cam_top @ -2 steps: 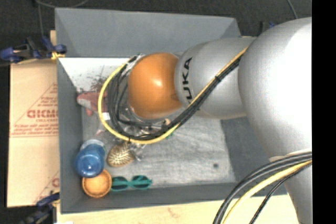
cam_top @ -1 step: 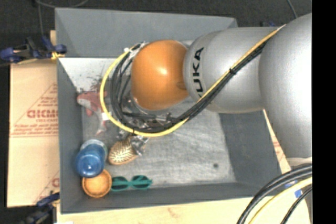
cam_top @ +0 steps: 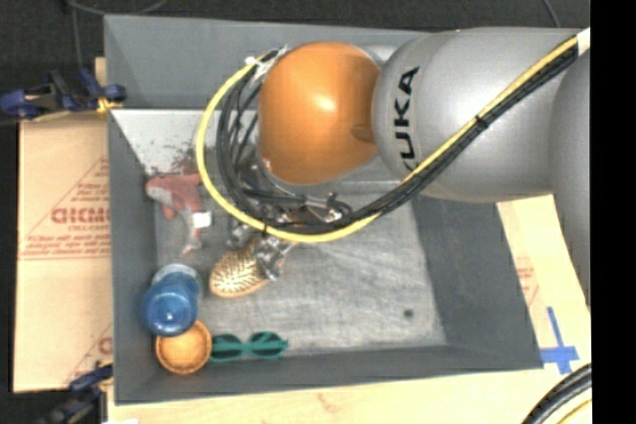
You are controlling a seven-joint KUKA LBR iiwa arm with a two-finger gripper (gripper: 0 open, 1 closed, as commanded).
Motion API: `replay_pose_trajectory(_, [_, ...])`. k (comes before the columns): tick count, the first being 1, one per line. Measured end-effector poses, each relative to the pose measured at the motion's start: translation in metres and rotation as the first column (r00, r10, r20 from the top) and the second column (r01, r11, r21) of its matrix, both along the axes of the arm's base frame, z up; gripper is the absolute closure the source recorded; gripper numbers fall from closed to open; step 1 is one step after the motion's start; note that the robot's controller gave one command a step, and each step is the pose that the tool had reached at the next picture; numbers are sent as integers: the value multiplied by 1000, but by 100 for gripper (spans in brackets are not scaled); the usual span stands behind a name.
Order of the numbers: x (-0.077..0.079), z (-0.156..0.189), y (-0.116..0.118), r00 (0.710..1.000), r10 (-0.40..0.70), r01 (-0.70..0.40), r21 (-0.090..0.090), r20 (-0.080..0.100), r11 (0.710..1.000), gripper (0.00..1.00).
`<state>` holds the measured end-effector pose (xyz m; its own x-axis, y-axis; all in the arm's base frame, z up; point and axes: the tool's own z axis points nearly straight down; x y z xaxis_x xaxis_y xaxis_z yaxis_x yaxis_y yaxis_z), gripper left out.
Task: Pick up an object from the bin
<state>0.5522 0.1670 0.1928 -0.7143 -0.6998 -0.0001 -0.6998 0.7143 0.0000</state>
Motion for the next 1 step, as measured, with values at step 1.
replay_pose_trajectory(1, [-5,22,-2,1000,17,-17,2,7,1000,100])
